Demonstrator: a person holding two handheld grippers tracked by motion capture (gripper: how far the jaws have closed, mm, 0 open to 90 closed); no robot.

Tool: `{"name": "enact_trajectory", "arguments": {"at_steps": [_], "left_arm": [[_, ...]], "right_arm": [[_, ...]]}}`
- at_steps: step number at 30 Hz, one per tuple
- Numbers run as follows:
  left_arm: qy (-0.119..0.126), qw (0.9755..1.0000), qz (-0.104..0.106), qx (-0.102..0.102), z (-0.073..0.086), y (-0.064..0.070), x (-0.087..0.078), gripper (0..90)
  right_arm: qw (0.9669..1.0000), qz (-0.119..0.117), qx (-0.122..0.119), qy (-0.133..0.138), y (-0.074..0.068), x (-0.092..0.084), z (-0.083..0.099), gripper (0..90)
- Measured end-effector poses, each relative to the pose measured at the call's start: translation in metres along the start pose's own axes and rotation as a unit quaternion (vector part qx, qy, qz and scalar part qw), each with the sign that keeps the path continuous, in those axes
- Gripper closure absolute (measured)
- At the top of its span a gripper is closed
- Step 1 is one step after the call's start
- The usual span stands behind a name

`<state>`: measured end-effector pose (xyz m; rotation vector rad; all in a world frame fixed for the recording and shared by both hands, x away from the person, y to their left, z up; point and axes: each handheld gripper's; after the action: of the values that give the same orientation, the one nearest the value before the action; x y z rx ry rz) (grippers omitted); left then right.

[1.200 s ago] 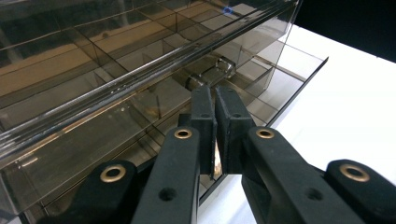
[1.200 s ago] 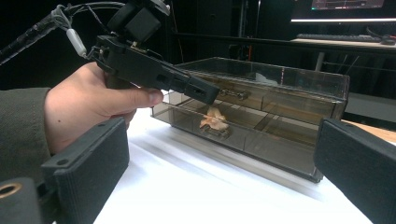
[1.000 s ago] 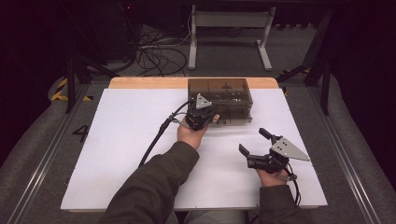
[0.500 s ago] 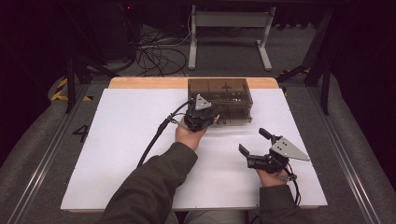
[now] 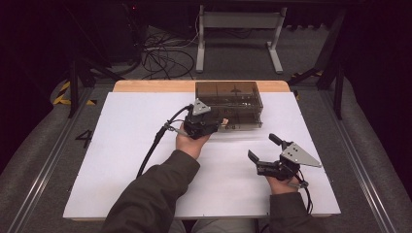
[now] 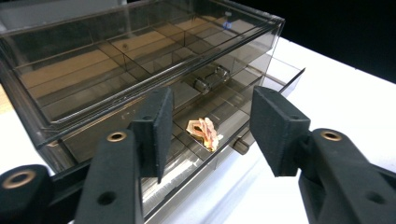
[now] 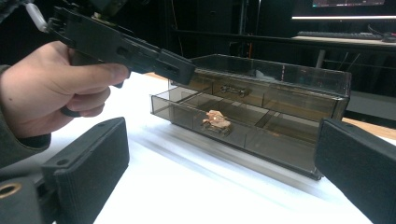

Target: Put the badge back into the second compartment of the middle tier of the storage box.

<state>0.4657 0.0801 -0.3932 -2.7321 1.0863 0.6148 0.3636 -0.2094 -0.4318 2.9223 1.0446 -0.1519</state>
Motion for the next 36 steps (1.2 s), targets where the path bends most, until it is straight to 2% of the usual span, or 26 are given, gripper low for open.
{"name": "enact_trajectory", "arguments": {"at_steps": [7, 16, 24, 36], "left_arm": [[0.015, 0.9998, -0.001, 0.011, -0.001, 0.004, -0.012, 42.5], [0.027, 0.9996, 0.003, 0.011, -0.001, 0.006, -0.026, 40.0], [0.044, 0.9988, -0.004, 0.023, 0.000, 0.009, -0.052, 28.6], [0.070, 0.9969, -0.024, 0.028, 0.010, 0.000, -0.086, 16.2]], "right_arm": [[1.0000, 0.000, -0.001, -0.001, 0.000, 0.000, 0.000, 4.1], [1.0000, 0.000, -0.001, 0.000, 0.000, 0.000, 0.001, 4.2], [1.0000, 0.000, -0.001, -0.001, 0.000, 0.000, 0.001, 4.2], [1.0000, 0.002, -0.003, -0.001, -0.001, 0.000, 0.001, 4.2]]}}
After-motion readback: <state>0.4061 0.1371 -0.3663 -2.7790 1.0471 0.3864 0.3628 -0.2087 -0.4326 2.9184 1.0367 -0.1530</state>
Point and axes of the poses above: each handheld gripper's, and its own axes: x roughly forward along the jaws, z roughly out of its underside, y roughly to its right, and after that the axes turned 2 degrees about x, right-handed
